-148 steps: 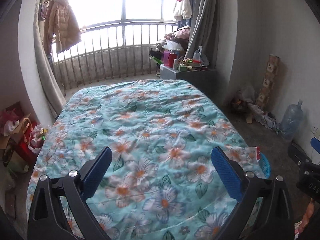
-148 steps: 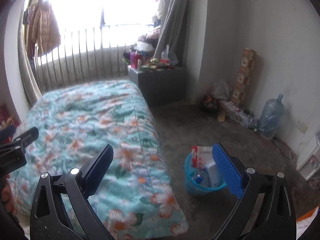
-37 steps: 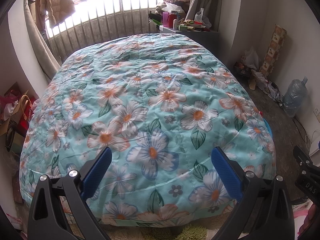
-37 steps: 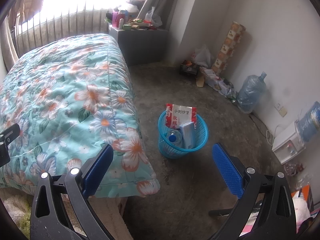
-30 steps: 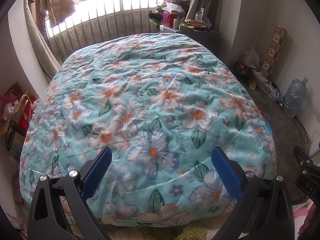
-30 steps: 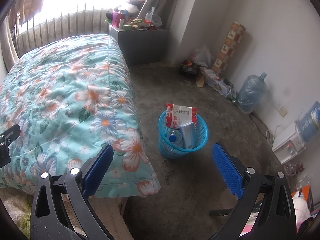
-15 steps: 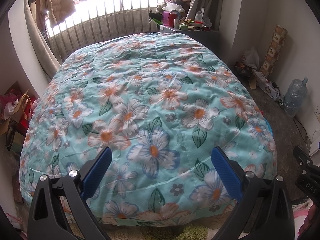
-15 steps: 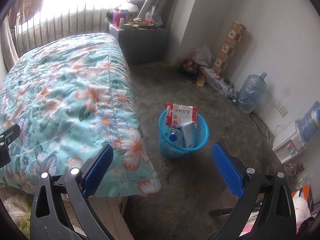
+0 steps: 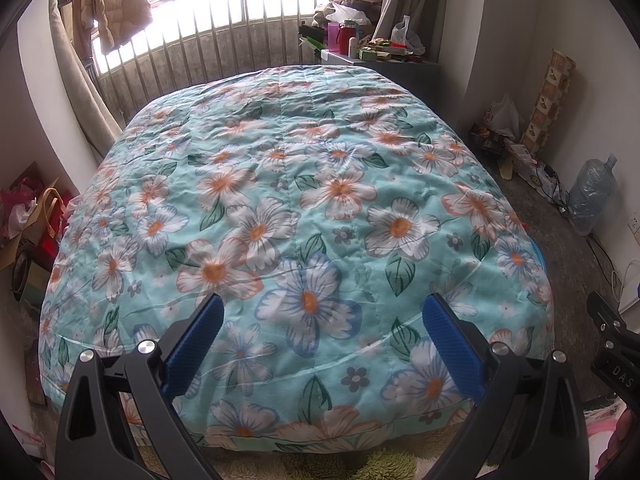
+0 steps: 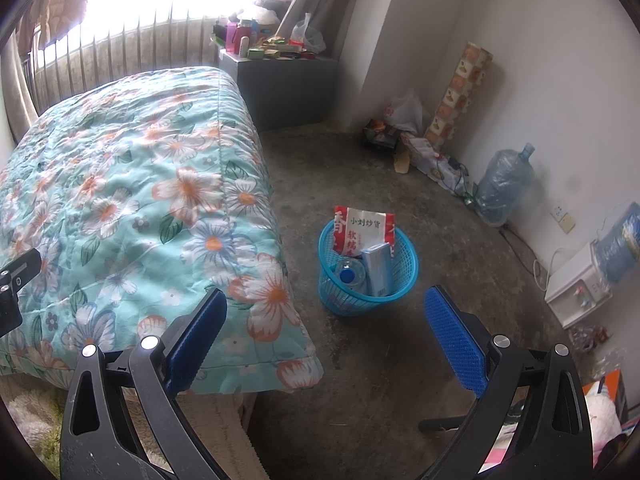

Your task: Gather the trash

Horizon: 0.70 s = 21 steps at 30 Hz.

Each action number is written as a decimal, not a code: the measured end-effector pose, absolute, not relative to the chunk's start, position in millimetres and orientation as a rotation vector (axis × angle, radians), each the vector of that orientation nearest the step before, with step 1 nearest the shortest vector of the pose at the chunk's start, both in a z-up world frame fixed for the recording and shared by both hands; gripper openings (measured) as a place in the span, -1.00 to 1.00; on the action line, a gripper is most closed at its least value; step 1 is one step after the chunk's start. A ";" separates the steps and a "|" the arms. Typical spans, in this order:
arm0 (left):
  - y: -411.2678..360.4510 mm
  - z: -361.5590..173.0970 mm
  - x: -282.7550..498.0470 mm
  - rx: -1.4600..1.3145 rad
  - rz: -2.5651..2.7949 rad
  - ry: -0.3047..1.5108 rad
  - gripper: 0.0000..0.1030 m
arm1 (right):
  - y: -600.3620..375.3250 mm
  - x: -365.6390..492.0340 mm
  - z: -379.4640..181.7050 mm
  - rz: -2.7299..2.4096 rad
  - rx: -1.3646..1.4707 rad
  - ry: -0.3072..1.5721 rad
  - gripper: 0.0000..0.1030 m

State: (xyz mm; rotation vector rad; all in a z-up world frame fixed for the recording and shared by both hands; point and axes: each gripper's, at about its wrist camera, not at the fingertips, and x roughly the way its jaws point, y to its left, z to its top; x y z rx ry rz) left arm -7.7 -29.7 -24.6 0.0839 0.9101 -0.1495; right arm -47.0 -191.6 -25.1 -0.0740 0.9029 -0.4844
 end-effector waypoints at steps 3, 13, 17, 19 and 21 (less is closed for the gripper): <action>-29.1 -24.5 -7.5 0.083 -0.150 0.911 0.89 | -190.8 -47.5 -25.4 -0.484 -0.070 0.903 0.85; -29.4 -24.5 -7.7 0.084 -0.149 0.910 0.89 | -191.5 -45.1 -24.9 -0.482 -0.071 0.903 0.85; -29.6 -24.7 -7.8 0.084 -0.150 0.910 0.89 | -192.3 -45.3 -24.7 -0.484 -0.069 0.900 0.85; -29.6 -24.7 -7.9 0.084 -0.149 0.910 0.89 | -193.1 -42.9 -24.1 -0.487 -0.061 0.894 0.85; -29.3 -24.6 -7.9 0.084 -0.149 0.910 0.89 | -192.6 -41.3 -23.8 -0.487 -0.055 0.894 0.85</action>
